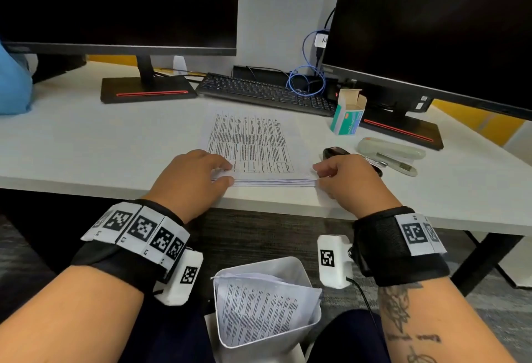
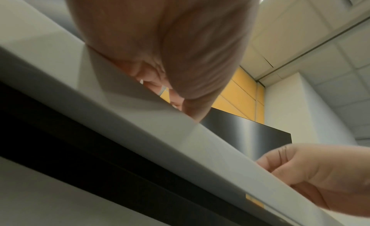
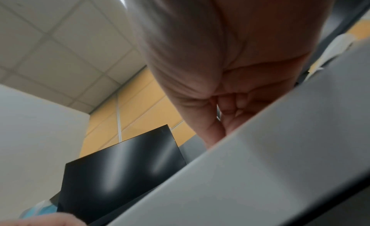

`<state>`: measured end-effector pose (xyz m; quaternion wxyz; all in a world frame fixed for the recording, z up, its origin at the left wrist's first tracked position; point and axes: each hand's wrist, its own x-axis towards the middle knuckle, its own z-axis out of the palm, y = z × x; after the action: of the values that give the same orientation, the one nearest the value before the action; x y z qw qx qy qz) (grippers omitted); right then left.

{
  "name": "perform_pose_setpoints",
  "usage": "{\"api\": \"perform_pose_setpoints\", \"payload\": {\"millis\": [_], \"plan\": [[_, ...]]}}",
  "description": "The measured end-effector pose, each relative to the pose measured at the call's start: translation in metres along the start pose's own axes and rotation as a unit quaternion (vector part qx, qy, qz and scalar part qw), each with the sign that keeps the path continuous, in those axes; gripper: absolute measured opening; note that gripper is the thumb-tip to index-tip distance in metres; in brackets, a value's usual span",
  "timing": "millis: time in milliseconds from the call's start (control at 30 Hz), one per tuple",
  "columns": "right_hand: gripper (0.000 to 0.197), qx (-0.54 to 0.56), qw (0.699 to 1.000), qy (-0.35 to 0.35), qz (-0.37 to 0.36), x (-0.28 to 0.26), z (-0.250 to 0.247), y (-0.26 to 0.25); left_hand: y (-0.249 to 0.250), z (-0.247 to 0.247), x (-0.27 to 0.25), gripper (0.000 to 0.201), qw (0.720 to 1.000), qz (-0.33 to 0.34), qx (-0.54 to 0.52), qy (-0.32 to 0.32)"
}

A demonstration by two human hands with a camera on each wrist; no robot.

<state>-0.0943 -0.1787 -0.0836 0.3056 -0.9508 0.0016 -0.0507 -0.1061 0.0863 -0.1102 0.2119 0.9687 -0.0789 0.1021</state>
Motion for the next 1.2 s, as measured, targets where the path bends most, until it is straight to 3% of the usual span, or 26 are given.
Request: {"api": "perform_pose_setpoints", "payload": {"millis": [233, 333, 400, 500, 667, 767, 867, 933, 967, 1133, 1200], "plan": [[0.027, 0.195, 0.977, -0.021, 0.079, 0.005, -0.001, 0.007, -0.004, 0.001, 0.004, 0.032, 1.0, 0.007, -0.007, 0.0], [0.023, 0.232, 0.968, -0.016, 0.091, 0.007, 0.0, 0.006, -0.007, 0.002, 0.006, 0.029, 1.0, 0.002, -0.012, -0.004], [0.031, 0.234, 0.968, -0.009, 0.092, 0.01, 0.002, 0.006, -0.008, 0.002, 0.007, 0.029, 1.0, 0.001, -0.013, -0.005], [0.044, 0.211, 0.976, -0.019, 0.05, 0.013, 0.006, 0.006, -0.008, 0.002, 0.008, 0.03, 1.0, 0.002, -0.011, -0.004], [0.023, 0.129, 0.989, 0.007, -0.069, 0.008, 0.011, -0.003, -0.01, 0.003, 0.007, 0.033, 1.0, 0.004, -0.026, -0.005], [0.026, 0.204, 0.976, 0.038, -0.067, 0.003, 0.008, -0.002, -0.01, -0.005, 0.003, 0.044, 0.979, -0.063, -0.172, 0.091], [0.021, 0.397, 0.917, 0.04, -0.02, -0.003, -0.003, -0.003, -0.009, -0.018, 0.0, 0.042, 0.926, -0.162, -0.288, 0.181], [0.012, 0.491, 0.87, 0.036, 0.013, -0.007, -0.012, -0.005, -0.004, -0.026, -0.002, 0.041, 0.921, -0.203, -0.298, 0.146], [0.014, 0.503, 0.863, 0.031, 0.026, -0.008, -0.016, -0.005, -0.001, -0.03, -0.002, 0.04, 0.929, -0.216, -0.281, 0.11], [0.027, 0.416, 0.894, -0.154, 0.07, -0.02, -0.029, -0.002, 0.012, -0.035, -0.006, 0.051, 0.967, -0.223, -0.111, -0.059], [0.023, 0.377, 0.911, -0.139, 0.094, -0.02, -0.026, 0.0, 0.013, -0.033, -0.007, 0.054, 0.969, -0.213, -0.097, -0.084]]}}
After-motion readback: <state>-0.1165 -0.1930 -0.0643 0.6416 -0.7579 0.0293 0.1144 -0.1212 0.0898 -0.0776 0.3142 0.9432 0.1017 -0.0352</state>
